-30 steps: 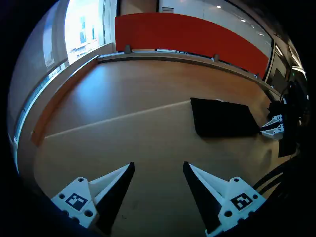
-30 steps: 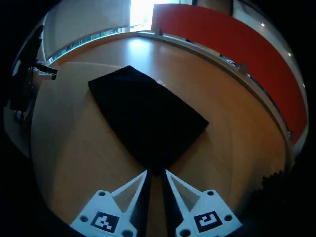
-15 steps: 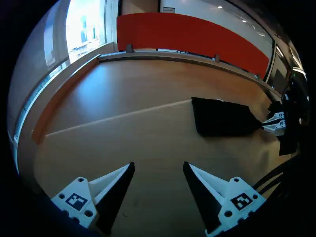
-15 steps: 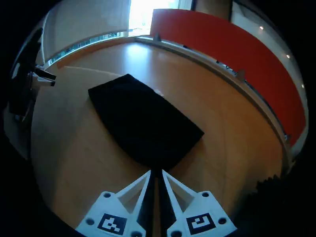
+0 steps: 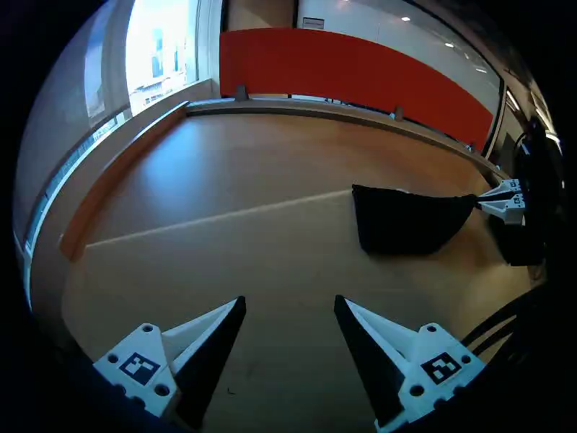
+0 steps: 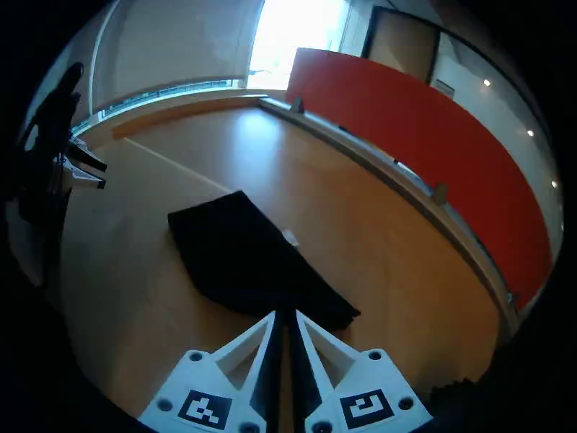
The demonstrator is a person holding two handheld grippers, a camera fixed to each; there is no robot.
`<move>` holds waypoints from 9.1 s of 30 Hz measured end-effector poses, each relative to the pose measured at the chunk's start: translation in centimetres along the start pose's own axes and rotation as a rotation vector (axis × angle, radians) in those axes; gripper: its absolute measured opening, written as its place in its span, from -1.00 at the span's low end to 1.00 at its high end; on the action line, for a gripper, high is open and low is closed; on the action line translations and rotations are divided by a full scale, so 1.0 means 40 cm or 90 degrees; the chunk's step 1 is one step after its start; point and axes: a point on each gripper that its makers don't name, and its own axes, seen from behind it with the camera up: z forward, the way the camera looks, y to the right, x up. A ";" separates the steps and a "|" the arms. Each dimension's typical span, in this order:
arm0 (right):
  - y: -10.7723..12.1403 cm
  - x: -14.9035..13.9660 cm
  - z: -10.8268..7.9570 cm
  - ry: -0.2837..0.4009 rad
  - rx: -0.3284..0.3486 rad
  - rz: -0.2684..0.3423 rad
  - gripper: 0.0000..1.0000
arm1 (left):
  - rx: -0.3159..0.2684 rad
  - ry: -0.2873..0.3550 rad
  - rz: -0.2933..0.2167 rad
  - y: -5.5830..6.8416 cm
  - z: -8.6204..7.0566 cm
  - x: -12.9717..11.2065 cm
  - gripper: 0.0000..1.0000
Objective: Fold towel
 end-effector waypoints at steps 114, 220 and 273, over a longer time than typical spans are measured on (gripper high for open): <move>-0.282 -0.008 0.201 -0.084 0.135 -0.055 0.26 | 0.036 0.030 -0.083 -0.046 -0.090 -0.022 0.82; 0.211 0.287 -0.210 0.145 -0.112 0.087 -0.91 | -0.017 0.058 -0.015 0.059 -0.036 0.149 0.82; 0.661 -0.093 -0.475 0.065 -0.252 0.175 -0.91 | -0.015 0.046 0.040 0.204 0.008 0.199 0.82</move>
